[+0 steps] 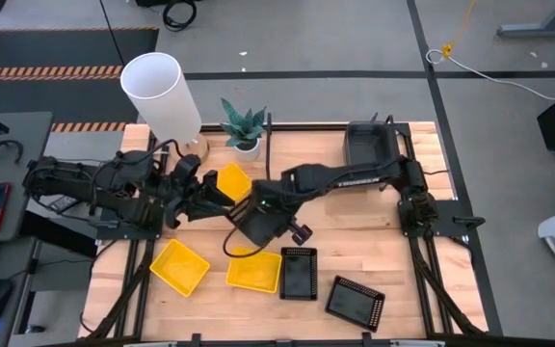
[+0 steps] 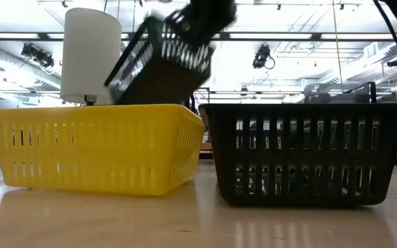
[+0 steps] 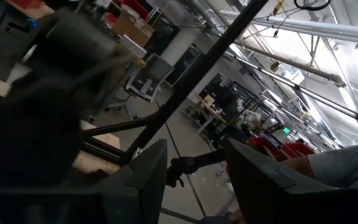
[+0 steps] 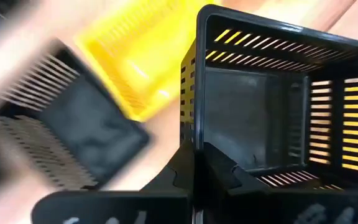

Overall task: Stack baskets on shelf by color
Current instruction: Stack the left black basket on top of the middle black basket, then stack the bottom black basket on top of the top black basket, then put the stacked black basket on the shelf

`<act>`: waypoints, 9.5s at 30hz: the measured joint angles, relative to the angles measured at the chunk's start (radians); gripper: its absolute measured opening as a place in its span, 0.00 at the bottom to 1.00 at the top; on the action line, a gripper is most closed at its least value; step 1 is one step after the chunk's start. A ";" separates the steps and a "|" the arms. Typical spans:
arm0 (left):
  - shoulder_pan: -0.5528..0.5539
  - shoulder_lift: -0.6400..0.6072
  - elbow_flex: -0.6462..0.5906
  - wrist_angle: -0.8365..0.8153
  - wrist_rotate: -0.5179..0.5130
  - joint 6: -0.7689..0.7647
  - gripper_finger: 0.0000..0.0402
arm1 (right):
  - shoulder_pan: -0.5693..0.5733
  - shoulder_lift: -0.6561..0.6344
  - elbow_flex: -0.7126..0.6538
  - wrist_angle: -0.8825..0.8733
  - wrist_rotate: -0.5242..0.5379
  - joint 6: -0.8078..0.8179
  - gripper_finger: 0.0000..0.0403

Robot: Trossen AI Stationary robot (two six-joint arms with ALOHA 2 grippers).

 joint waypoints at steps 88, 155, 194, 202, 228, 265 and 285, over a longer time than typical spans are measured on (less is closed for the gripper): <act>0.068 0.000 0.000 -0.037 -0.042 -0.009 0.43 | 0.205 0.000 -0.170 -0.066 0.048 0.740 0.03; 0.068 0.000 0.000 -0.155 -0.064 -0.008 0.43 | 0.419 -0.294 -0.783 0.266 0.066 0.896 0.50; 0.072 0.000 0.000 -0.209 -0.162 0.260 0.43 | 0.257 -0.481 -0.855 0.184 0.069 0.981 0.07; 0.147 -0.027 0.000 -0.205 -0.148 0.244 0.43 | 0.015 -0.523 -0.773 0.228 0.051 1.046 0.07; 0.311 -0.090 0.000 -0.155 0.004 0.202 0.43 | -0.213 -0.305 -0.610 0.293 0.064 1.024 0.07; 0.102 -0.090 0.000 -0.163 0.000 0.034 0.43 | -0.117 -0.301 -0.519 0.158 0.081 0.824 0.38; 0.075 -0.090 0.000 -0.254 -0.114 0.035 0.43 | 0.159 -0.300 -0.684 0.504 0.227 0.750 0.64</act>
